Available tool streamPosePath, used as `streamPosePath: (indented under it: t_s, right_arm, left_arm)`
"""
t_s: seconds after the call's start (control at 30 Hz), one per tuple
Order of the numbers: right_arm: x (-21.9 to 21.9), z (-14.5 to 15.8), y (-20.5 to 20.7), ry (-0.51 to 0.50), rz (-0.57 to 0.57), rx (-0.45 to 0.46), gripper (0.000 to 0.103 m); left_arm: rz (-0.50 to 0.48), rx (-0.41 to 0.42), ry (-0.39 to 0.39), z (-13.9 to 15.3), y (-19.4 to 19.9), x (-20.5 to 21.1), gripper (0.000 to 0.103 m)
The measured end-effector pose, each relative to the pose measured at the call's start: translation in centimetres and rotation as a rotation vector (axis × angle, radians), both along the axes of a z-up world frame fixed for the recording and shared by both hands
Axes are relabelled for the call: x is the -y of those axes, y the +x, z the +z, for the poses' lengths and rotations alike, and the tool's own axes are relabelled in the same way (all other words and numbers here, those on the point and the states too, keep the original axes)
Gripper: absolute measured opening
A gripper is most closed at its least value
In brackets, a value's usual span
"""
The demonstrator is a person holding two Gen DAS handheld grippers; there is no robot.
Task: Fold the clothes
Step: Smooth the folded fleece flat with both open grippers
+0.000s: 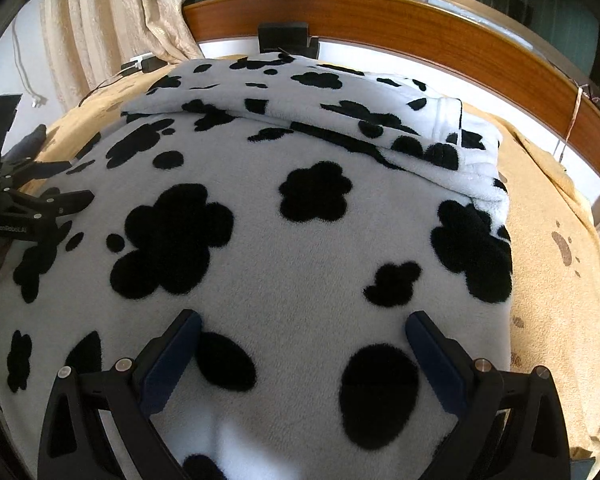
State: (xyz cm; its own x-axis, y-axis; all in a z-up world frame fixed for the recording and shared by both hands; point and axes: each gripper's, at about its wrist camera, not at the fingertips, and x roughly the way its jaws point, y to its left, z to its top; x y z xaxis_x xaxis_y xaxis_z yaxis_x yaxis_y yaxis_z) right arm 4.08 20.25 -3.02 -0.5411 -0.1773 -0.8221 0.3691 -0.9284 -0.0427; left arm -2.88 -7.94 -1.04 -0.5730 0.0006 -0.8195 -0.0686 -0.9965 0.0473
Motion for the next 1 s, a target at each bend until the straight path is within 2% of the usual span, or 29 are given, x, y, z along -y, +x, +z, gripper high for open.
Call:
streamPosePath:
  t_s: [0.23,0.6,0.7,0.83,1.0]
  right_arm:
    - [-0.1,0.0,-0.1,-0.002,-0.002,0.001,0.103]
    - [-0.3,0.1,-0.1,-0.010,-0.004,0.006,0.103]
    - [-0.3,0.1,0.0,-0.008,-0.004,0.006,0.103]
    - [-0.2,0.0,0.0,-0.006,-0.004,0.005,0.103]
    - [-0.2,0.0,-0.1,-0.006,-0.005,0.006,0.103]
  left_arm:
    - [0.007,0.010,-0.008,0.1,0.0,-0.1,0.103]
    - [0.127,0.133,-0.067,1.4,1.3,-0.3,0.103]
    - [0.157,0.140,-0.063,2.6,3.0,0.9,0.103]
    - [0.216,0.168,0.042,4.0,5.6,5.1,0.103]
    - [0.200,0.231,0.281,3.6,9.5,9.6,0.103]
